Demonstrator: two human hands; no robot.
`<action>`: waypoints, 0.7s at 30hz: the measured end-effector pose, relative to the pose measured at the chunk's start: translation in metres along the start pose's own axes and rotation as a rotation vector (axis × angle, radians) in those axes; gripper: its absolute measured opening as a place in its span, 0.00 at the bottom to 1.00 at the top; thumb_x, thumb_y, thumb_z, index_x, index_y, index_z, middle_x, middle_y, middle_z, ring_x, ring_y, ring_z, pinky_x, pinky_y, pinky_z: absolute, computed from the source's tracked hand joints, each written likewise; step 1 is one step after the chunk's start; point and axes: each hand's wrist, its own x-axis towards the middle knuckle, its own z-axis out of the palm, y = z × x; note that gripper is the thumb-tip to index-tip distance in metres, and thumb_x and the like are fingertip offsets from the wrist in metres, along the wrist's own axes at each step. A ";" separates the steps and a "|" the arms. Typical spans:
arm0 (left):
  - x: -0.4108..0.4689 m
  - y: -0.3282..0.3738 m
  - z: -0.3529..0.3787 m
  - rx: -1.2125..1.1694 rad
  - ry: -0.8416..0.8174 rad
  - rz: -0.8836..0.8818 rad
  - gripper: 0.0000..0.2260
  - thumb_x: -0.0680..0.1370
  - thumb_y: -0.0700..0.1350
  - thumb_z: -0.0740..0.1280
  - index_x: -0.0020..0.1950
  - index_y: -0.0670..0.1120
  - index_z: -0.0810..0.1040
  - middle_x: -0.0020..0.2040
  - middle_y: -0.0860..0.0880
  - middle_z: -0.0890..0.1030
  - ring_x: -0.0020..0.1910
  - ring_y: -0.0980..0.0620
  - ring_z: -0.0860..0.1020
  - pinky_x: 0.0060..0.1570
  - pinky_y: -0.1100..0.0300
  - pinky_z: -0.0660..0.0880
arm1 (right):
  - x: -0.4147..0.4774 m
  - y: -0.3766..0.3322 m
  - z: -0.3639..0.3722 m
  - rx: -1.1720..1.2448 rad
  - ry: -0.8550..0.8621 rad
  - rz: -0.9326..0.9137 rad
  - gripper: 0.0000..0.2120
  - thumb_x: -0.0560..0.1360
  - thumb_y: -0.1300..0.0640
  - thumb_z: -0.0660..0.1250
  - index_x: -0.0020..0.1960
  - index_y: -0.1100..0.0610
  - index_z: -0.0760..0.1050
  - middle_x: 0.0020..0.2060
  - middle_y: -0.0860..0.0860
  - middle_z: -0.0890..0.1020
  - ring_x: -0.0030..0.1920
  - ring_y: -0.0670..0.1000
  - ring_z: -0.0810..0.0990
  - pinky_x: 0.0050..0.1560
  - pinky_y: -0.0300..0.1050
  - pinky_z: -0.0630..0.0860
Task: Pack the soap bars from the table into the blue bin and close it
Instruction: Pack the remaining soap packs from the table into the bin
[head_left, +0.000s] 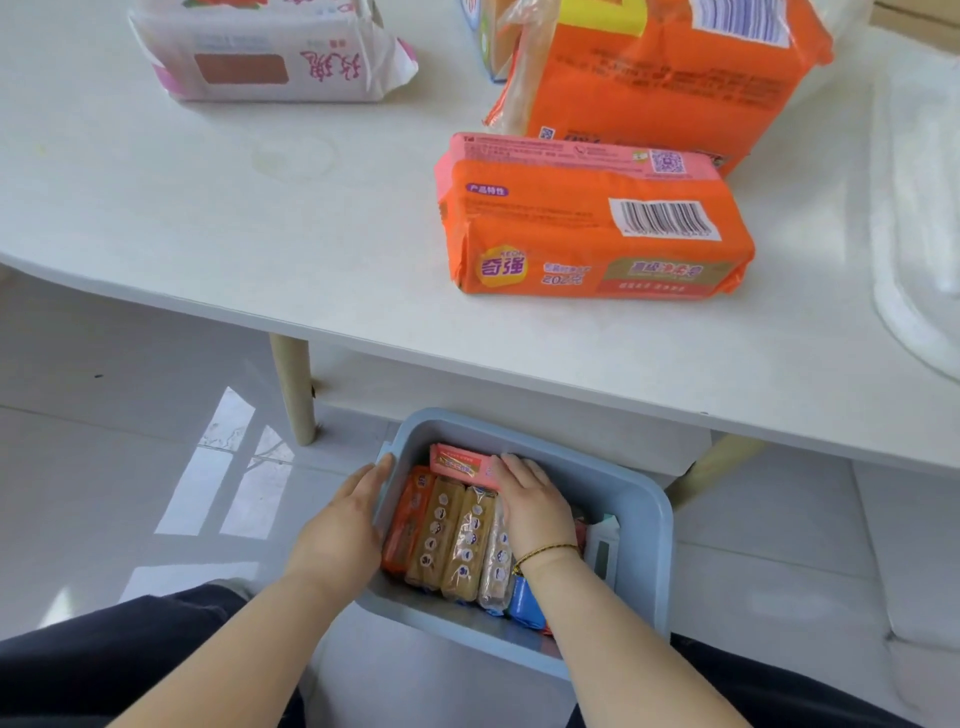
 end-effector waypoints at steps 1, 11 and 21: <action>0.000 0.000 0.000 -0.004 -0.002 0.001 0.32 0.75 0.32 0.56 0.74 0.53 0.49 0.75 0.53 0.57 0.65 0.49 0.71 0.53 0.60 0.72 | -0.001 -0.002 0.002 -0.021 0.017 0.010 0.28 0.78 0.66 0.54 0.75 0.57 0.51 0.75 0.52 0.56 0.75 0.50 0.53 0.75 0.45 0.47; 0.001 -0.001 0.001 -0.022 0.007 0.018 0.32 0.75 0.31 0.56 0.74 0.54 0.50 0.75 0.53 0.58 0.65 0.48 0.71 0.53 0.59 0.72 | -0.012 -0.020 0.028 0.019 -0.118 0.024 0.28 0.81 0.56 0.48 0.75 0.57 0.36 0.75 0.51 0.37 0.73 0.52 0.31 0.67 0.43 0.27; 0.001 -0.001 0.000 -0.003 -0.017 0.011 0.32 0.75 0.32 0.56 0.74 0.55 0.49 0.75 0.53 0.57 0.64 0.48 0.72 0.50 0.60 0.73 | 0.003 -0.013 0.015 -0.031 -0.430 0.069 0.30 0.80 0.58 0.49 0.75 0.55 0.36 0.75 0.50 0.36 0.75 0.50 0.35 0.73 0.44 0.36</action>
